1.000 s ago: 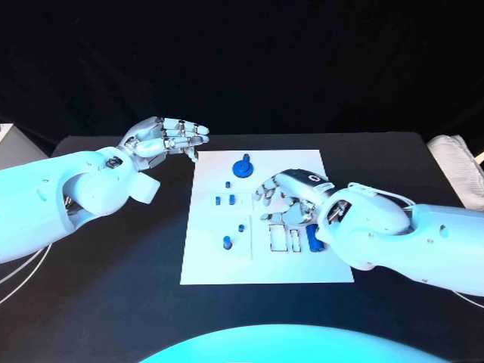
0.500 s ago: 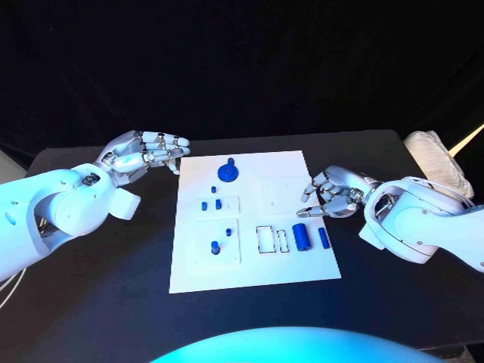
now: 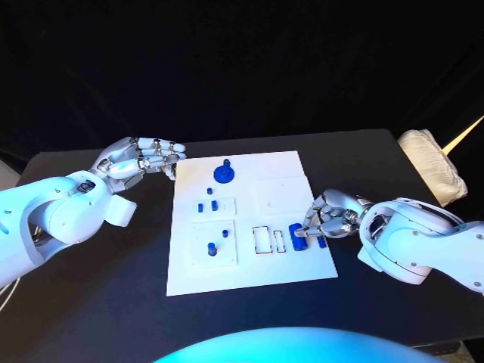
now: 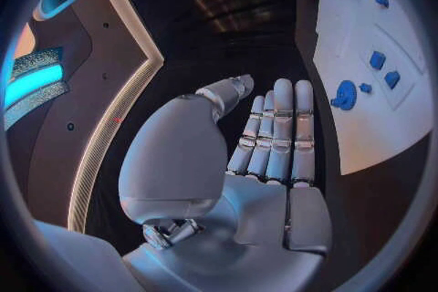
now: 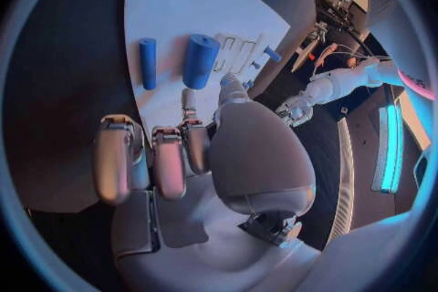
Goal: Assemble the parts on the task board
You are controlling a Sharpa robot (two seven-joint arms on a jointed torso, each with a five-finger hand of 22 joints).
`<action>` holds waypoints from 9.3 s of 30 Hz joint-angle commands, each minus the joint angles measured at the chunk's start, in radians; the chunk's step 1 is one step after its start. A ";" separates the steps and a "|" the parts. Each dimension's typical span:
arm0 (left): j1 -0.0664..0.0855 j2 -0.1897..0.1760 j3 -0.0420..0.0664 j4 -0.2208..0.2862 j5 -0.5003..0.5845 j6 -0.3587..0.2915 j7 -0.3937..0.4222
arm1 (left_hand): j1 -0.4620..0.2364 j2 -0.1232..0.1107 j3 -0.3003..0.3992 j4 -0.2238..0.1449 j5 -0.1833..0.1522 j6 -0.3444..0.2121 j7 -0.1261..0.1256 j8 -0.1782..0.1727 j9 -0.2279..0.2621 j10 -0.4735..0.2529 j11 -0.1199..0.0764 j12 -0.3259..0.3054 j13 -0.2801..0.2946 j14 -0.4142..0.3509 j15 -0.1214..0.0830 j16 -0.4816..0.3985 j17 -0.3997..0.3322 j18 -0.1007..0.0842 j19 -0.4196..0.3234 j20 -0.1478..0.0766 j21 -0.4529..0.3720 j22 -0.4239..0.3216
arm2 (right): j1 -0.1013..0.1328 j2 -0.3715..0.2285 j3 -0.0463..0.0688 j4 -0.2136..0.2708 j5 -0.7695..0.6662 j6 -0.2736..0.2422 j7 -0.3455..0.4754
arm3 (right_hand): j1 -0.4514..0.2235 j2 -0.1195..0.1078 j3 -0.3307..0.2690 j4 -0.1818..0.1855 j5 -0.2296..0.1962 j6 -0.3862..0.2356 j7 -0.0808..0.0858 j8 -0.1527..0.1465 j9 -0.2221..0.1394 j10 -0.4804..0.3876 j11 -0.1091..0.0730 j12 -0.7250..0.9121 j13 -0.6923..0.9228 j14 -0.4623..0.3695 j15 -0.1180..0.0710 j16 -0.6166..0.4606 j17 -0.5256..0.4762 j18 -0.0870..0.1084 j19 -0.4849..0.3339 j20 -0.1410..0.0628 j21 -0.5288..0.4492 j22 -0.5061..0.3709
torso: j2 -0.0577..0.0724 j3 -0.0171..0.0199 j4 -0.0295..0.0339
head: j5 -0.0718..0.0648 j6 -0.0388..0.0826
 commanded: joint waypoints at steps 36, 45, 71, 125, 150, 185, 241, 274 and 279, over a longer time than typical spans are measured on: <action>-0.001 -0.008 0.001 0.005 0.004 0.017 -0.009 | -0.004 0.004 -0.010 0.001 0.000 -0.002 0.001 -0.005 -0.002 -0.008 0.000 0.006 -0.002 0.000 0.006 -0.004 -0.002 0.014 0.009 0.001 -0.010 -0.004 | -0.063 0.099 -0.001 -0.062 -0.165 -0.023 -0.090 | 0.057 0.016 0.004 -0.001 0.122 0.045 -0.027 0.079 0.015 0.024 -0.026 0.003 0.067 0.084 -0.022 0.019 0.171 -0.030 0.081 -0.025 0.074 0.232 | 0.000 -0.0008 0.0001 | -0.005 -0.013; -0.001 -0.003 0.001 0.002 0.004 0.018 -0.009 | -0.005 0.004 -0.011 0.002 0.000 -0.003 0.001 -0.005 -0.002 -0.009 0.000 0.006 -0.002 0.000 0.006 -0.004 -0.002 0.014 0.010 0.001 -0.011 -0.005 | -0.049 0.089 0.001 -0.022 -0.072 -0.128 -0.048 | 0.024 0.044 0.005 0.000 0.122 0.081 -0.045 0.102 0.019 0.054 -0.041 0.035 0.112 0.090 -0.034 0.031 0.200 -0.038 0.089 -0.035 0.119 0.243 | -0.003 -0.0023 0.0020 | -0.007 -0.008; -0.001 0.002 0.001 0.003 0.005 0.023 -0.013 | -0.007 0.007 -0.012 0.005 0.001 0.000 0.000 -0.004 -0.002 -0.011 0.000 0.006 -0.003 0.000 0.006 -0.005 -0.002 0.014 0.011 0.001 -0.015 -0.008 | -0.018 0.210 0.001 -0.045 -0.036 0.010 -0.067 | -0.040 0.083 -0.009 0.001 0.110 0.100 -0.055 0.113 0.017 0.074 -0.051 0.049 0.138 0.092 -0.043 0.034 0.208 -0.040 0.091 -0.043 0.134 0.246 | 0.001 -0.0022 0.0024 | -0.004 -0.018; 0.000 -0.008 0.001 0.006 0.008 0.022 -0.024 | -0.022 0.018 -0.017 0.025 0.003 0.000 0.000 -0.005 -0.002 -0.017 0.001 0.008 -0.005 -0.001 0.008 -0.004 -0.003 0.014 0.015 0.003 -0.030 -0.018 | -0.022 0.200 0.001 -0.040 -0.128 -0.010 -0.065 | -0.286 0.057 -0.008 0.000 -0.184 0.080 -0.055 0.164 0.037 0.077 -0.050 0.020 0.152 0.092 -0.043 0.031 0.210 -0.039 0.089 -0.043 0.129 0.244 | -0.001 -0.0005 0.0000 | 0.006 -0.030; -0.001 -0.009 0.001 -0.001 0.010 0.024 -0.024 | -0.022 0.020 -0.016 0.028 0.003 0.000 -0.001 -0.005 -0.003 -0.019 0.000 0.008 -0.006 -0.001 0.008 -0.004 -0.003 0.014 0.016 0.004 -0.033 -0.020 | -0.029 0.183 0.001 -0.030 -0.135 0.030 -0.021 | -0.002 0.034 0.036 -0.005 -0.161 0.081 -0.058 0.166 0.027 0.086 -0.053 0.028 0.170 0.096 -0.045 0.037 0.224 -0.043 0.093 -0.045 0.150 0.249 | 0.000 -0.0024 0.0025 | 0.003 -0.030; -0.001 -0.010 0.001 -0.004 0.010 0.029 -0.028 | -0.022 0.020 -0.016 0.028 0.003 0.000 -0.001 -0.005 -0.003 -0.019 0.000 0.008 -0.006 -0.001 0.008 -0.004 -0.003 0.014 0.016 0.004 -0.033 -0.020 | -0.043 0.179 0.001 -0.048 -0.141 0.085 -0.006 | 0.093 -0.008 0.102 -0.002 -0.148 0.090 -0.058 0.152 0.007 0.087 -0.054 0.026 0.175 0.096 -0.046 0.037 0.226 -0.043 0.093 -0.046 0.152 0.250 | 0.000 -0.0013 0.0009 | 0.003 -0.031; -0.002 -0.013 0.001 0.003 0.011 0.020 -0.012 | -0.022 0.019 -0.018 0.030 0.003 -0.002 0.000 -0.006 -0.003 -0.021 0.001 0.010 -0.006 -0.002 0.008 -0.003 -0.002 0.014 0.019 0.004 -0.039 -0.024 | -0.042 -0.062 -0.011 -0.025 -0.232 0.066 -0.049 | 0.011 -0.065 0.174 -0.001 -0.146 0.037 -0.021 0.083 -0.019 0.060 -0.021 -0.033 0.148 0.089 -0.017 0.020 0.196 -0.034 0.082 -0.018 0.102 0.238 | 0.000 -0.0022 -0.0008 | -0.047 -0.019; -0.002 -0.017 0.001 0.005 0.013 0.024 -0.021 | -0.022 0.020 -0.019 0.033 0.003 -0.001 -0.001 -0.006 -0.003 -0.021 0.000 0.012 -0.006 -0.002 0.008 -0.003 -0.002 0.014 0.021 0.004 -0.042 -0.026 | -0.070 0.024 -0.010 -0.064 -0.284 0.035 -0.084 | 0.058 -0.142 0.691 -0.151 0.177 0.065 -0.031 0.085 0.005 0.065 -0.034 -0.036 0.154 0.090 -0.030 0.022 0.204 -0.037 0.085 -0.032 0.115 0.241 | -0.001 -0.0023 -0.0006 | -0.040 -0.024; -0.002 -0.017 0.001 0.004 0.013 0.024 -0.022 | -0.023 0.020 -0.019 0.034 0.003 -0.001 -0.001 -0.006 -0.003 -0.021 0.000 0.012 -0.006 -0.002 0.008 -0.002 -0.002 0.014 0.021 0.004 -0.043 -0.027 | -0.063 0.014 -0.009 -0.030 -0.257 -0.017 -0.082 | 0.023 -0.144 0.710 -0.165 0.198 0.063 -0.032 0.092 0.015 0.069 -0.035 -0.030 0.158 0.092 -0.031 0.025 0.209 -0.039 0.088 -0.033 0.126 0.244 | -0.002 -0.0027 -0.0004 | -0.040 -0.023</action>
